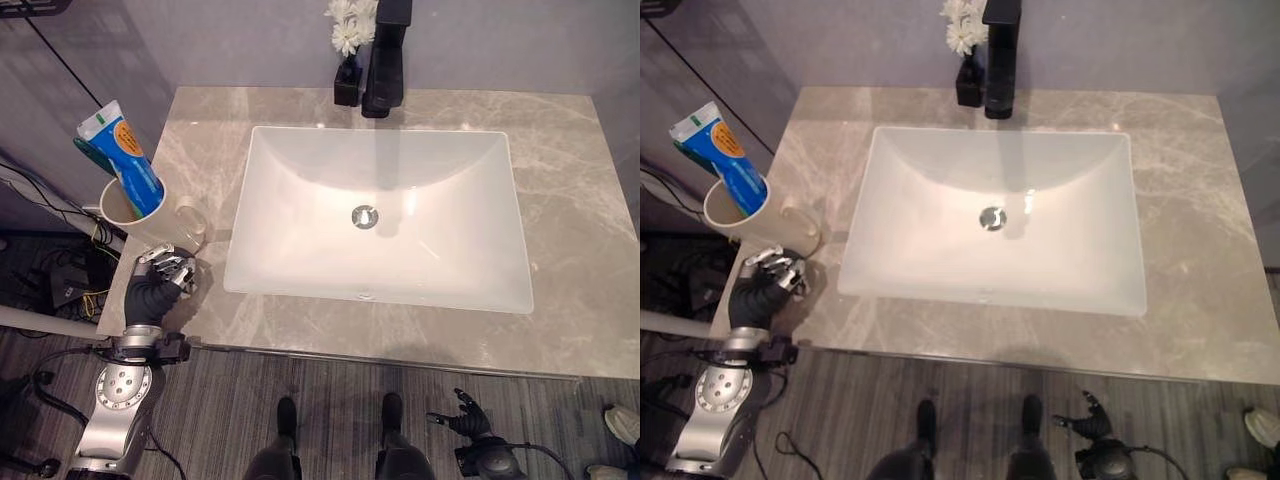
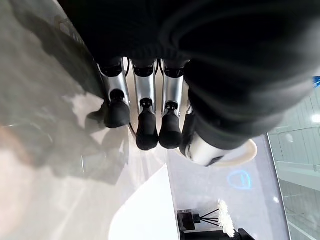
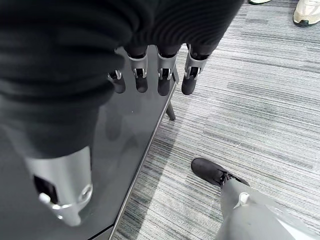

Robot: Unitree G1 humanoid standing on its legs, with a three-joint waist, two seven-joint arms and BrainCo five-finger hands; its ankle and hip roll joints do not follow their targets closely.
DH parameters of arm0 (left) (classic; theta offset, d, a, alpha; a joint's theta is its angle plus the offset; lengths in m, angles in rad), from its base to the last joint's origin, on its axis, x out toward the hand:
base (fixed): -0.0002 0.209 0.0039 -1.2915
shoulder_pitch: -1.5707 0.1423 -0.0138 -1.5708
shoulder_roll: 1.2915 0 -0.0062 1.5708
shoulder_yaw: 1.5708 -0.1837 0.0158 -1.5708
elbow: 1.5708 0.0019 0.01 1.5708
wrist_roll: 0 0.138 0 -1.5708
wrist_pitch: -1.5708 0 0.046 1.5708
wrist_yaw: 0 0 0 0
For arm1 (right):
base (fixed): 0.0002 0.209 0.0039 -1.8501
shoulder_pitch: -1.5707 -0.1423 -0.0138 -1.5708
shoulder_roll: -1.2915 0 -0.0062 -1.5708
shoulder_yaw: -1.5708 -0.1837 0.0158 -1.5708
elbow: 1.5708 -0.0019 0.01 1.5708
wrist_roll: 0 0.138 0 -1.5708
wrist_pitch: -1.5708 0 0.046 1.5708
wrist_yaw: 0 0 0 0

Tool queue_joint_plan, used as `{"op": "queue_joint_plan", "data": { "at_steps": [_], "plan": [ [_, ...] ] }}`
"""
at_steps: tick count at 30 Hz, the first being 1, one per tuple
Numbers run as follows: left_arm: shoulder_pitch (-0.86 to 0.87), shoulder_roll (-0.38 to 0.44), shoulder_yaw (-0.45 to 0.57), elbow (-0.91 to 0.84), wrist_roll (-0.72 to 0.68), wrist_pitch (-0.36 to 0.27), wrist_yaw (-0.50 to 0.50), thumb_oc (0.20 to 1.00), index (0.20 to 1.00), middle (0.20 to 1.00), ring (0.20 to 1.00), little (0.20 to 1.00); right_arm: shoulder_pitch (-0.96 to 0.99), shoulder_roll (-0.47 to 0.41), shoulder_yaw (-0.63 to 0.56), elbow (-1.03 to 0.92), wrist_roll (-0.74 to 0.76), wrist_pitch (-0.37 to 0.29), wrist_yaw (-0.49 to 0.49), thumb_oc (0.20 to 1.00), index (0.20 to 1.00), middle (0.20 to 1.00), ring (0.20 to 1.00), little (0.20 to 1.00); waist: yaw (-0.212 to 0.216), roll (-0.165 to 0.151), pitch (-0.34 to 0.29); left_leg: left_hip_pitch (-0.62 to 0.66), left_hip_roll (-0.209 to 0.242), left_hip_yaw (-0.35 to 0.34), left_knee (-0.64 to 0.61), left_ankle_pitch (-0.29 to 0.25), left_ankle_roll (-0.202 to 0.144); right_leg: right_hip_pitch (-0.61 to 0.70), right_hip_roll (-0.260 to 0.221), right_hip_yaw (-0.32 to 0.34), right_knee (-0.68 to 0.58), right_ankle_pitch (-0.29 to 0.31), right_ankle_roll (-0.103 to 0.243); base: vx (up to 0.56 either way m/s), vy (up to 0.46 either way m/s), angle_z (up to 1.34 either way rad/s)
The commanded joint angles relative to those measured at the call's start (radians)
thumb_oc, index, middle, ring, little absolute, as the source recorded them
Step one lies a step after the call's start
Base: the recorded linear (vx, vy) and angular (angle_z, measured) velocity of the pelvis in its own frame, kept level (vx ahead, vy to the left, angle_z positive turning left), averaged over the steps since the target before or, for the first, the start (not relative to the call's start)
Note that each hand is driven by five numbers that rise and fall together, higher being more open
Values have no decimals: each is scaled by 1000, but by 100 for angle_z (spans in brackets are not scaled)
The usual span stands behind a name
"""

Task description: Put brush and paste in cup on sink, flatten towel.

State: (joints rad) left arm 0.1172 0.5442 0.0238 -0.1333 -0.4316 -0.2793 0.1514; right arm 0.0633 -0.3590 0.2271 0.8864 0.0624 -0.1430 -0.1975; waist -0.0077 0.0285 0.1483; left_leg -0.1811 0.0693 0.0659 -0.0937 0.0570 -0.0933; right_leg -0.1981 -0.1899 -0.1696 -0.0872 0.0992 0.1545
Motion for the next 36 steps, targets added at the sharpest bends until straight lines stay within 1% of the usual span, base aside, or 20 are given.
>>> {"op": "queue_joint_plan", "data": {
  "at_steps": [1, 21, 36],
  "plan": [
    [-36, 13, 43, 26, -5, -33, 41, 200, 200, 200, 200, 200, -37, -3, 25, -5, -5, -10, -19, 1000, 1000, 1000, 1000, 1000, 2, -13, 13, 24, -27, 17, 6, -36, -7, 58, -20, 36, 0, 19, 5, 0, 0, 0],
    [-121, 41, 94, 128, 47, -41, 127, 200, 200, 200, 200, 200, -38, -1, 32, 10, -1, -11, -16, 1000, 1000, 1000, 1000, 1000, -13, -25, 14, 21, -18, 30, 6, -40, -10, 48, -10, 49, 0, 16, 3, 5, -1, -3],
    [-227, 85, 86, 229, 74, -41, 183, 200, 200, 200, 200, 200, -41, -2, 47, 2, 1, -12, -8, 1000, 1000, 1000, 1000, 1000, -34, -39, 19, 16, -11, 42, 6, -41, -14, 32, -3, 62, 0, 16, 4, 1, 0, 0]
  ]
}}
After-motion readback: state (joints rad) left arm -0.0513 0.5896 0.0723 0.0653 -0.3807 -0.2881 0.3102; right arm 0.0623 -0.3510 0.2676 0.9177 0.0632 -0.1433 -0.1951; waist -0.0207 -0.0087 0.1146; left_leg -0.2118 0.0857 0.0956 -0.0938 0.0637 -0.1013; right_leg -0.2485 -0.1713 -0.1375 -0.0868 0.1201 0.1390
